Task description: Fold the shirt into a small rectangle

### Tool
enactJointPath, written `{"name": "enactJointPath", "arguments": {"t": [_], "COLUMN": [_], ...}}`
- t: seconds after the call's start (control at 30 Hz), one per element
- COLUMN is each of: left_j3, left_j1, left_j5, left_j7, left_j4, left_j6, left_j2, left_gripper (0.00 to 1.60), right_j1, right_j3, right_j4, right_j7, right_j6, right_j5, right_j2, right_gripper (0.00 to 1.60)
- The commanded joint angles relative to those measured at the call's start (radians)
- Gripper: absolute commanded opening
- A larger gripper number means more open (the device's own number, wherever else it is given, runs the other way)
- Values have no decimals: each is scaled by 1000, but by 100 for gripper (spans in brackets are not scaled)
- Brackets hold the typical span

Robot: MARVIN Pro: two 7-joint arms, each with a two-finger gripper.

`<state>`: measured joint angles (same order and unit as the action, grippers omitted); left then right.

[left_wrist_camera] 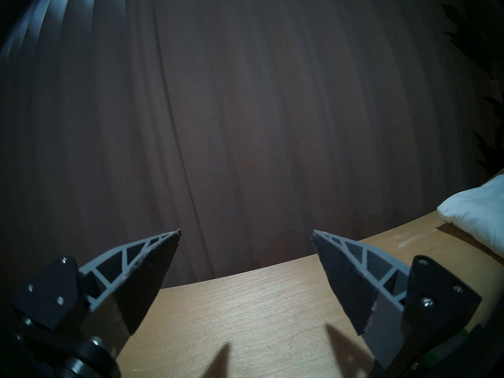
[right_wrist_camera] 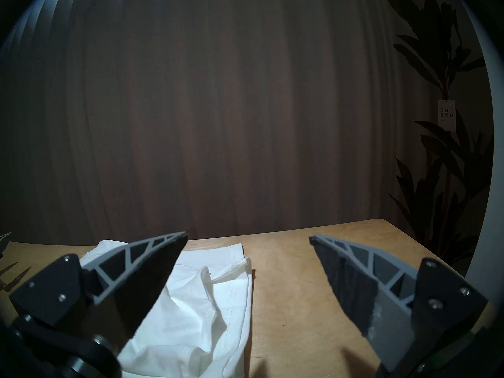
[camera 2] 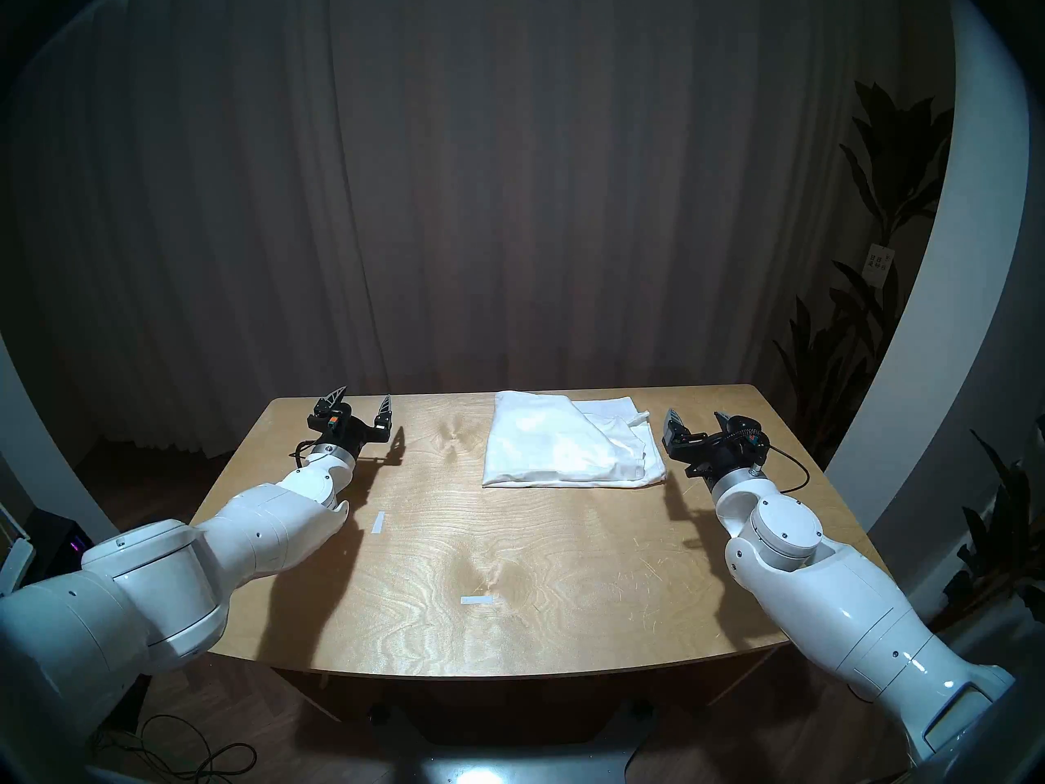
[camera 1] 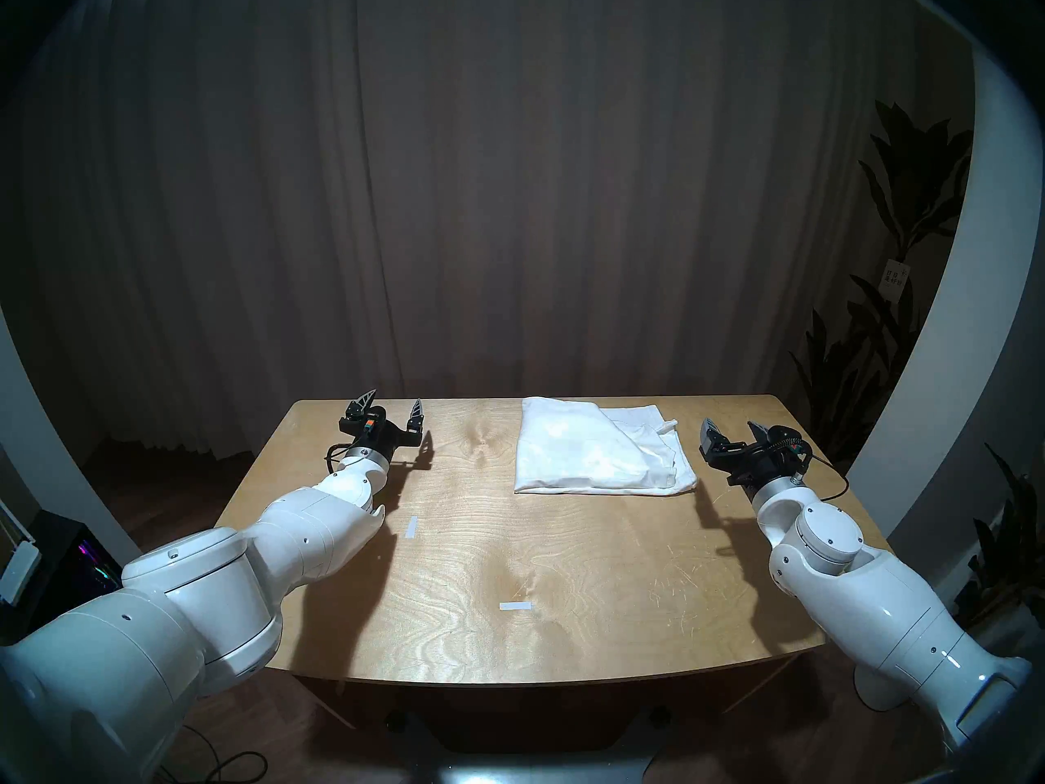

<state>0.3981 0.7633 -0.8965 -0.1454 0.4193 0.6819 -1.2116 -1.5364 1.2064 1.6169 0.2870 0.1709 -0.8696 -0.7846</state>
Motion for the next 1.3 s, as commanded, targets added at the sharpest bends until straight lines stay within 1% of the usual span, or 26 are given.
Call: {"name": "enactJointPath", "arguments": {"t": [0.0,0.67,1.27], "left_j3": [9,34,62], "left_j1": [-13,11,46], "left_j5": [-7,-62,-130], "left_j7": [34,123,192], "left_j4": [48,160,290], "left_j6": [32,60,68], "left_j2": [23,103,172], "left_gripper": [160,160,160], "right_j1": [65,142,203], "right_j3": [11,-1,-15], "right_j4": [-5,-69,-136], "right_j7": [-13,-55,-97], "right_j6": [-13,-84,-147], "right_j5": [-12,-54,-73], "right_j2": [-15,-61,-92], "right_gripper": [160,160,160]}}
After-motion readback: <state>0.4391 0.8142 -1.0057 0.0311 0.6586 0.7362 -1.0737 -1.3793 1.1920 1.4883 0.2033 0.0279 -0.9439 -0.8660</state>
